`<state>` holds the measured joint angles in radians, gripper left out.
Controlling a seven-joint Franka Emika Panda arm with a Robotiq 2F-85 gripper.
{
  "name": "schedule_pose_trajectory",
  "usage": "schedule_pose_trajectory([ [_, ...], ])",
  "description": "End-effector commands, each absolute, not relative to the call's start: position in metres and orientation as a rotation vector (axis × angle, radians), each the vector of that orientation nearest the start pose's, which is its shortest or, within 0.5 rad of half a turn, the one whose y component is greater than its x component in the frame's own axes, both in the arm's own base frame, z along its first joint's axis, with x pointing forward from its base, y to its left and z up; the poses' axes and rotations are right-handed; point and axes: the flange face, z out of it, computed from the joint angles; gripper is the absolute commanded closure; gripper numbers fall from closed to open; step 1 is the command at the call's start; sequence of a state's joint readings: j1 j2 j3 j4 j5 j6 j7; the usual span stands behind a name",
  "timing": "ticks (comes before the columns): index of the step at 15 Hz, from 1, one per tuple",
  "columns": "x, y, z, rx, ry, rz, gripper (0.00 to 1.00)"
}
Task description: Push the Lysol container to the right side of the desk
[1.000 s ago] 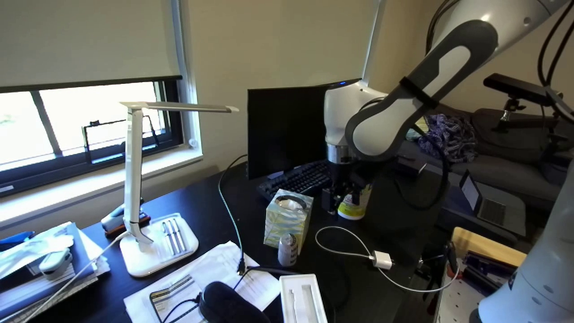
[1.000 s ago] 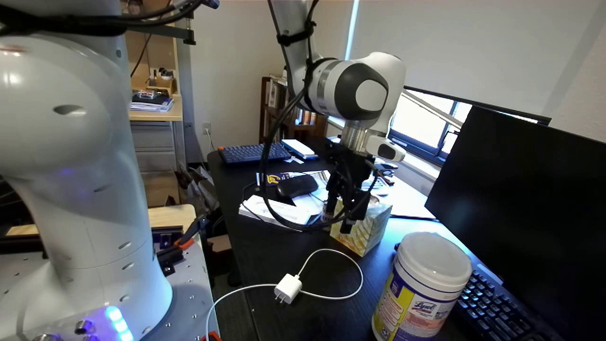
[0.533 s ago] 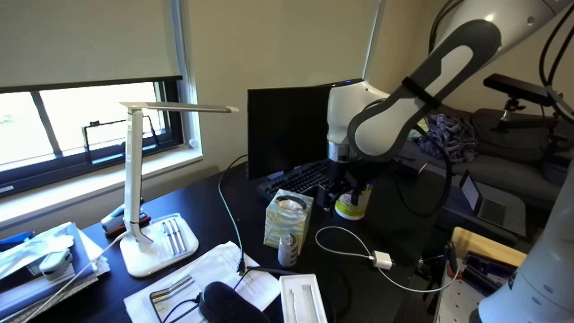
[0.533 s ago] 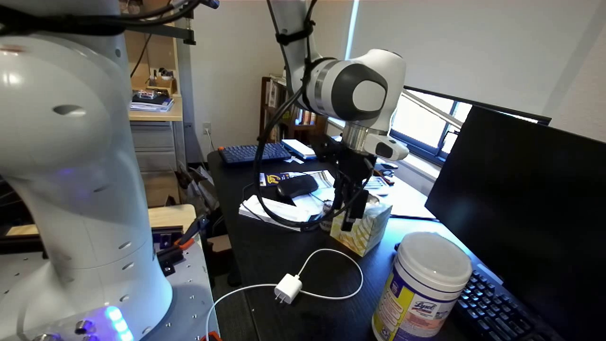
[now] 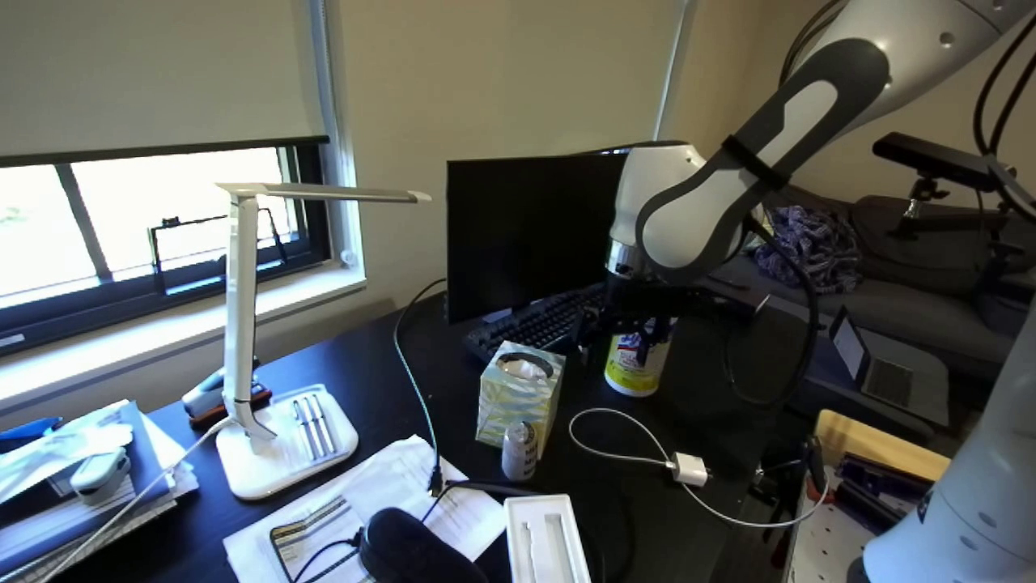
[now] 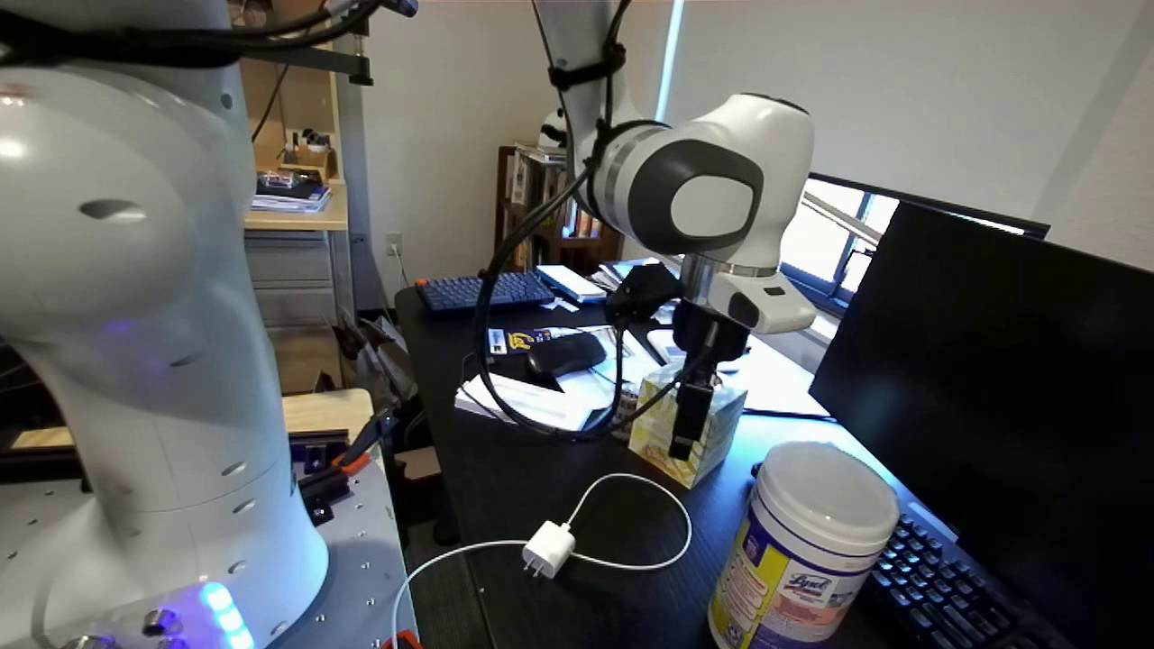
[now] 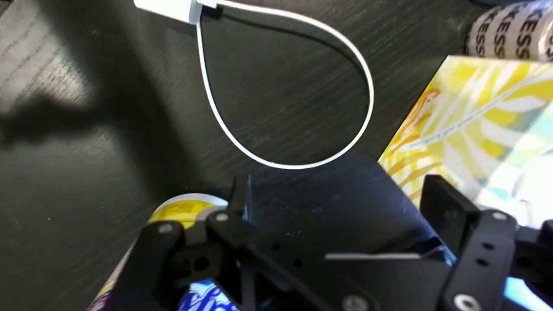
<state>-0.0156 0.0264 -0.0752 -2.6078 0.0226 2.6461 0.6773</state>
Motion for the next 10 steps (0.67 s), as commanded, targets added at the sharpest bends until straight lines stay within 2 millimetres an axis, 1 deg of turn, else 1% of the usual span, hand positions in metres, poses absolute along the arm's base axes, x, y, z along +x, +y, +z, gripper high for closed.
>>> schedule_pose_trajectory([
  [1,0.421,-0.088,0.249,-2.735,1.453,-0.083,0.0],
  [2,0.42,-0.104,0.25,-2.692,1.519,-0.094,0.0],
  [3,0.416,-0.113,0.251,-2.652,1.583,-0.107,0.0],
  [4,0.427,-0.104,0.247,-2.746,1.467,-0.065,0.0],
  [5,0.425,-0.112,0.247,-2.734,1.49,-0.068,0.0],
  [6,0.425,-0.112,0.247,-2.733,1.493,-0.067,0.0],
  [8,0.426,-0.107,0.247,-2.742,1.474,-0.066,0.0],
  [10,0.434,-0.107,0.239,-2.651,1.633,-0.152,0.0],
])
